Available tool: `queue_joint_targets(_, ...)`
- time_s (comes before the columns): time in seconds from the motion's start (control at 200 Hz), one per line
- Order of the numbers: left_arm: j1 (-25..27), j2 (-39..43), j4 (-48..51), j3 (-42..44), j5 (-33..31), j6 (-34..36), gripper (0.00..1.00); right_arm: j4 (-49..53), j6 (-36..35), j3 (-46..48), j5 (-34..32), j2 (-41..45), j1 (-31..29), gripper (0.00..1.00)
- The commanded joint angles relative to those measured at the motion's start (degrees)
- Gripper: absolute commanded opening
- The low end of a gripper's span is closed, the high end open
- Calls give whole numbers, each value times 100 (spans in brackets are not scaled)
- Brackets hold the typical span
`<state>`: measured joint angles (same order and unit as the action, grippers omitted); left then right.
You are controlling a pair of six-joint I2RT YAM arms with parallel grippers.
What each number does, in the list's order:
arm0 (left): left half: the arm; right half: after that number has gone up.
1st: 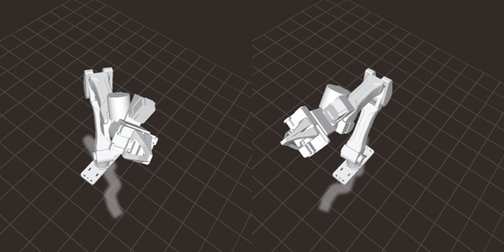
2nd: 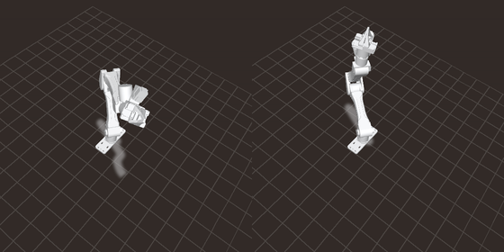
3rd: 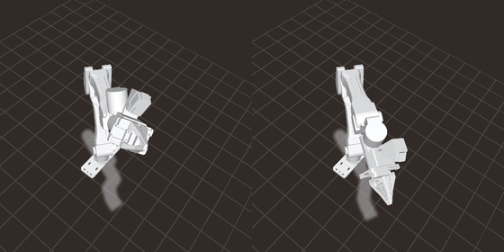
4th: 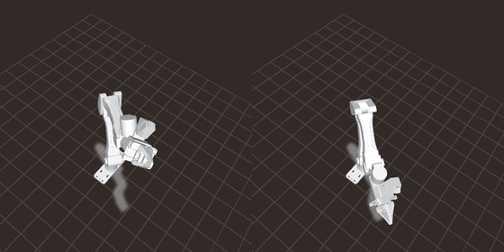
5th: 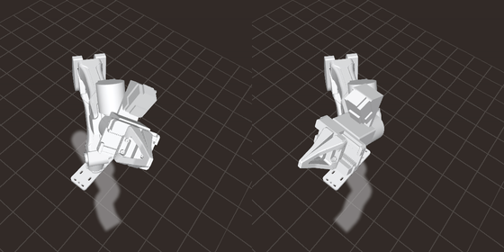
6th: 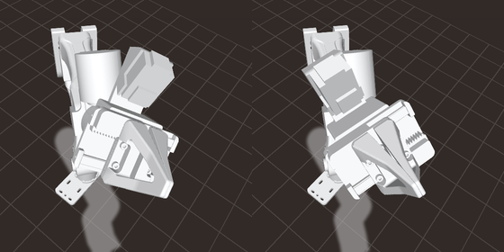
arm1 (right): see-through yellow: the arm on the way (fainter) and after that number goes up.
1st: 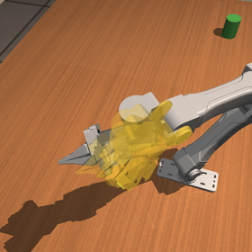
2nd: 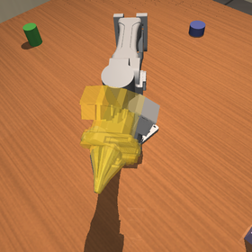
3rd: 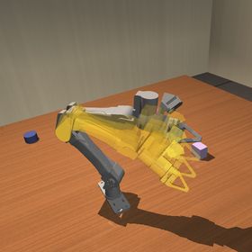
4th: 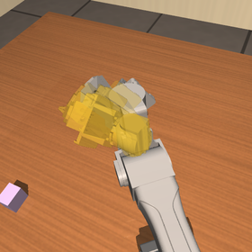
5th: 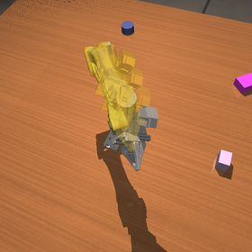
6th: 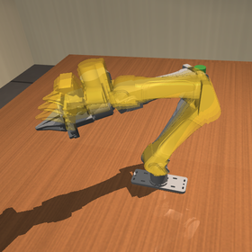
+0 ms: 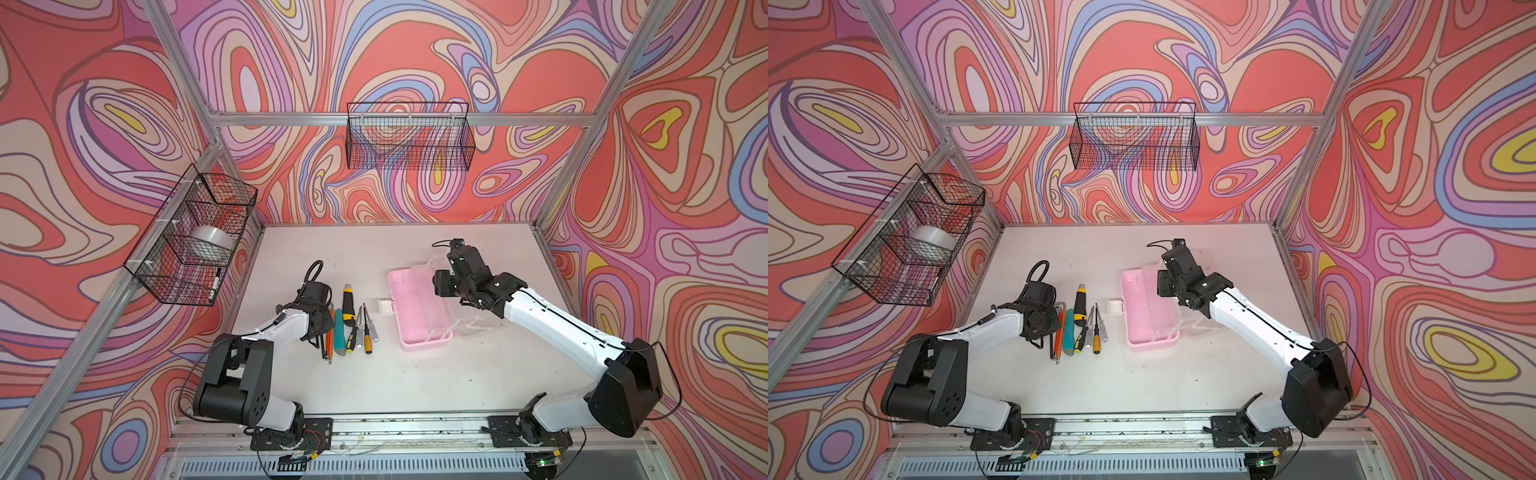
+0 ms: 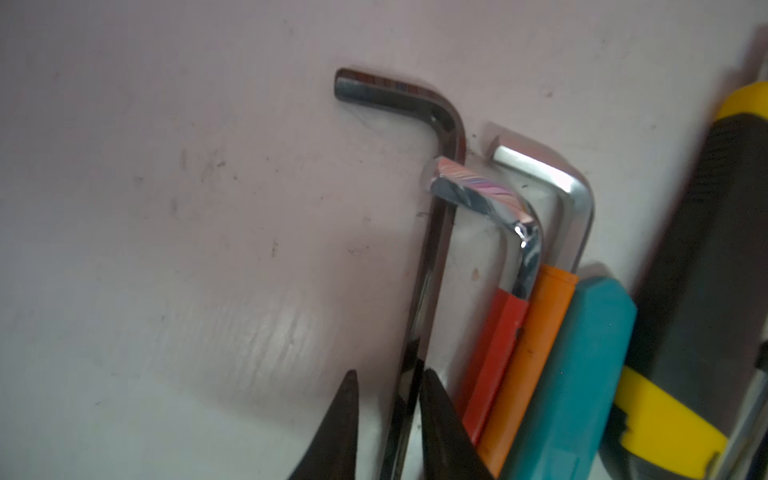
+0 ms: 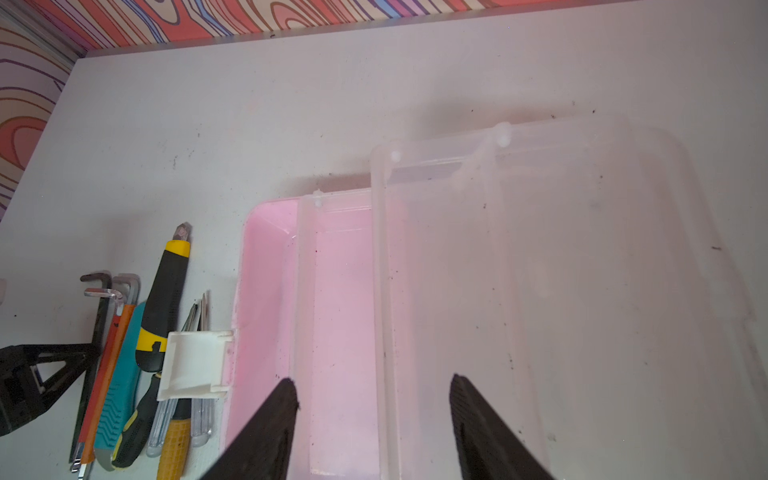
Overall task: Pack the tool kit
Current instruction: 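Move the left gripper over the black hex key while the right gripper holds the lid, then lower the left gripper and close it on the long black hex key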
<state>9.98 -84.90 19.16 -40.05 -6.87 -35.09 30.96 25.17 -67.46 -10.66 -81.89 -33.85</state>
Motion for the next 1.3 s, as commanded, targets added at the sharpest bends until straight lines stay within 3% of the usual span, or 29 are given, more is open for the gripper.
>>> queue_joint_targets(0.0,-74,-143,-178,-151,183,26,27,-46,44,84,-4,-59,-30,62)
queue_joint_targets(0.446,-196,-465,-30,-372,337,72,20,-147,-43,124,-54,-188,-19,61)
queue_joint_targets(1.297,-181,-210,368,-536,70,402,5,-327,-117,-4,-1,-532,-15,60)
